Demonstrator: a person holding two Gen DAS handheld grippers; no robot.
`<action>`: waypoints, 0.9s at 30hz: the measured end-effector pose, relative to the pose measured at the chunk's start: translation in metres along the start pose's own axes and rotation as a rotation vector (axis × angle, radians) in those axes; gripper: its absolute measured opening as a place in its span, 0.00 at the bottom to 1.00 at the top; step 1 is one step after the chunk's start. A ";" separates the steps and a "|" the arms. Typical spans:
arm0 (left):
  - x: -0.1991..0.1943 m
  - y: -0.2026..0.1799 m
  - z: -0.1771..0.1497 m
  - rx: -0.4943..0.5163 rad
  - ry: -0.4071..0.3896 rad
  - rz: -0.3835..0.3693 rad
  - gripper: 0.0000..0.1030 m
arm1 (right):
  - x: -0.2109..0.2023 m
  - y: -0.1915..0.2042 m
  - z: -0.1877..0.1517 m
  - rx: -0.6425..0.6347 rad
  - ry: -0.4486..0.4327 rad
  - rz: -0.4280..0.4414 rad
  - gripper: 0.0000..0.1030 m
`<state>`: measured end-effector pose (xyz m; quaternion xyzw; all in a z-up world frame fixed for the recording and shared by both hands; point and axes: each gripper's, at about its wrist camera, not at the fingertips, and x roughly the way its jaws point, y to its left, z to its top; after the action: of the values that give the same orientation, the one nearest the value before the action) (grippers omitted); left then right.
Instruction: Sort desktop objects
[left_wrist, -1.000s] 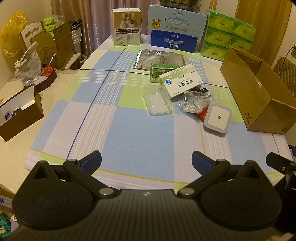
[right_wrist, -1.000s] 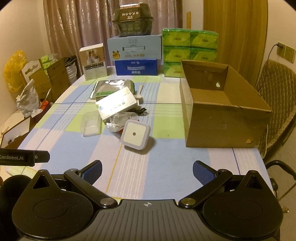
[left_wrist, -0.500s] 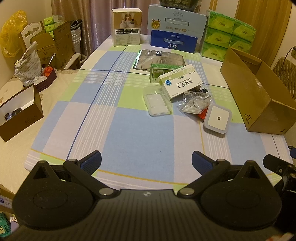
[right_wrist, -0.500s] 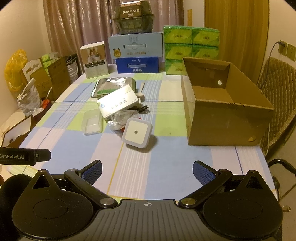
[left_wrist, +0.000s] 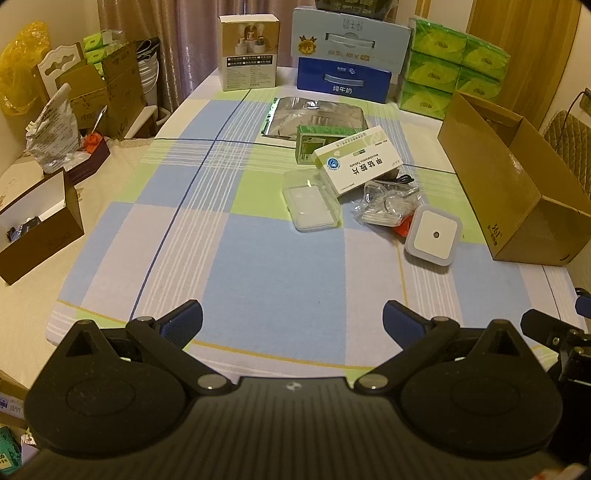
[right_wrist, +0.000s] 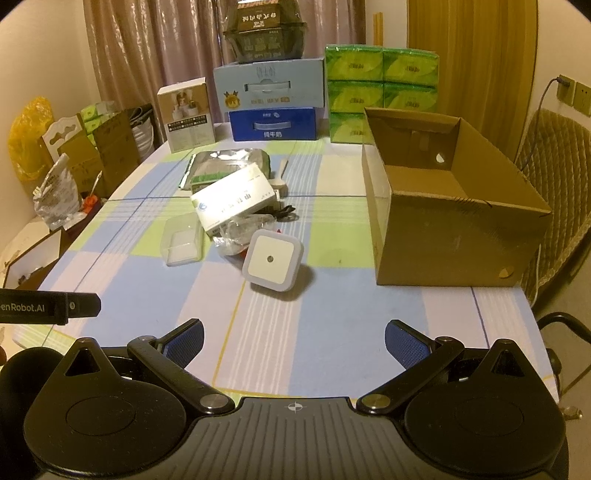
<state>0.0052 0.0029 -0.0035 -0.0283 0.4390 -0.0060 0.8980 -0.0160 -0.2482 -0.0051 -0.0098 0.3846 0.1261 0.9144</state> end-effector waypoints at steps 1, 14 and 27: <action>0.001 0.001 0.001 -0.001 -0.001 -0.001 0.99 | 0.001 0.000 0.001 0.000 0.002 0.000 0.98; 0.021 0.013 0.021 -0.002 0.002 0.008 0.99 | 0.031 0.005 0.012 -0.017 0.008 0.010 0.98; 0.069 0.014 0.056 0.026 0.014 -0.002 0.99 | 0.097 0.012 0.031 0.008 0.023 0.013 0.98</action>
<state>0.0917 0.0172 -0.0238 -0.0170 0.4449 -0.0126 0.8953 0.0683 -0.2114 -0.0509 -0.0049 0.3955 0.1304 0.9092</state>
